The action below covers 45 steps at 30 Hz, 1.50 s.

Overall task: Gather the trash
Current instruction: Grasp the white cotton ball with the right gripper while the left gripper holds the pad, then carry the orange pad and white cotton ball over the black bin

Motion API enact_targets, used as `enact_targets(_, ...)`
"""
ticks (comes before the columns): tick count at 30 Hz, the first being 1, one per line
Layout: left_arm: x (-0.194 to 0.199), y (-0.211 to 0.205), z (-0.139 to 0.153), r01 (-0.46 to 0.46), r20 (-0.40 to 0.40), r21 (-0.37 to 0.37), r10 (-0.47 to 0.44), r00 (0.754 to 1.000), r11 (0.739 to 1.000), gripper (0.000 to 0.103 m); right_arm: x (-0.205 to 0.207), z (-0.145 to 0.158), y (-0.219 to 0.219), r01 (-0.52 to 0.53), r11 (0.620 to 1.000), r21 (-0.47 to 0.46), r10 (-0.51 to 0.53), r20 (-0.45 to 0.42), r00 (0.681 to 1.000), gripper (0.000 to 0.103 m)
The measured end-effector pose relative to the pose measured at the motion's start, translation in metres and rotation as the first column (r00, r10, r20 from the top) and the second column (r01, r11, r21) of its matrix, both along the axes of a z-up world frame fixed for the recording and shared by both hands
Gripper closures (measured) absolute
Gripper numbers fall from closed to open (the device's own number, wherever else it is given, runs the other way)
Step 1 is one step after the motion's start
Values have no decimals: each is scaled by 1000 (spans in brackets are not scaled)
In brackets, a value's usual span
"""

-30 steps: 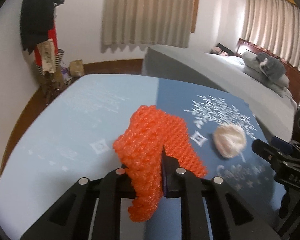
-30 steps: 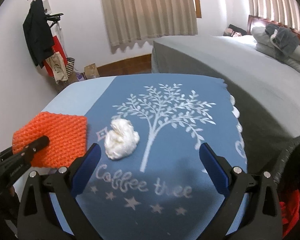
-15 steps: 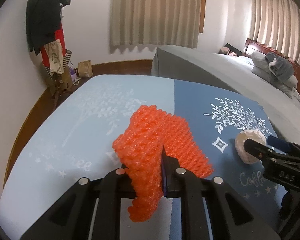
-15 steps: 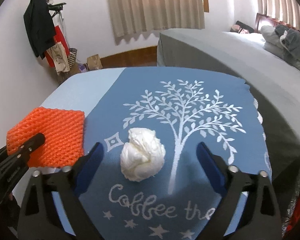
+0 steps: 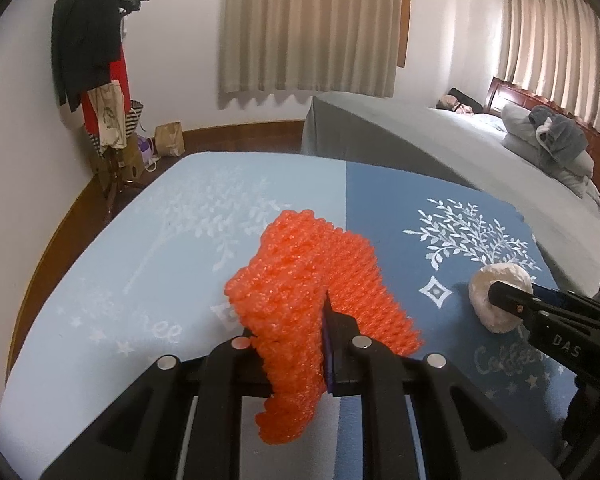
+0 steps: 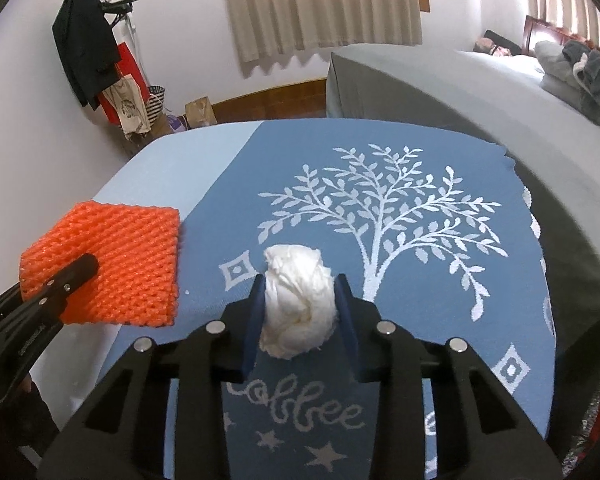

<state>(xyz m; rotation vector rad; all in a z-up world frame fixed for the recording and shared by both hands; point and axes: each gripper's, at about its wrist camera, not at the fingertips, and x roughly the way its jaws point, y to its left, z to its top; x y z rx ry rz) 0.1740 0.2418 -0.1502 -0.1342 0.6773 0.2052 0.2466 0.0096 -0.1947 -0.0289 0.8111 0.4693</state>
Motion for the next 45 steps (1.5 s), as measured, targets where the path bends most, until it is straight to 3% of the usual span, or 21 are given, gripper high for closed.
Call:
enact_targets(22,-11,-52,41,101,68,11,-101,993,995,87,-32,51,-57,82,994,71,-88,88,992,70)
enact_targets(45,-42,-119,84,239,135,32,-241,961,970,87,-84,99,-118,136,987,87,-151,193,970,70)
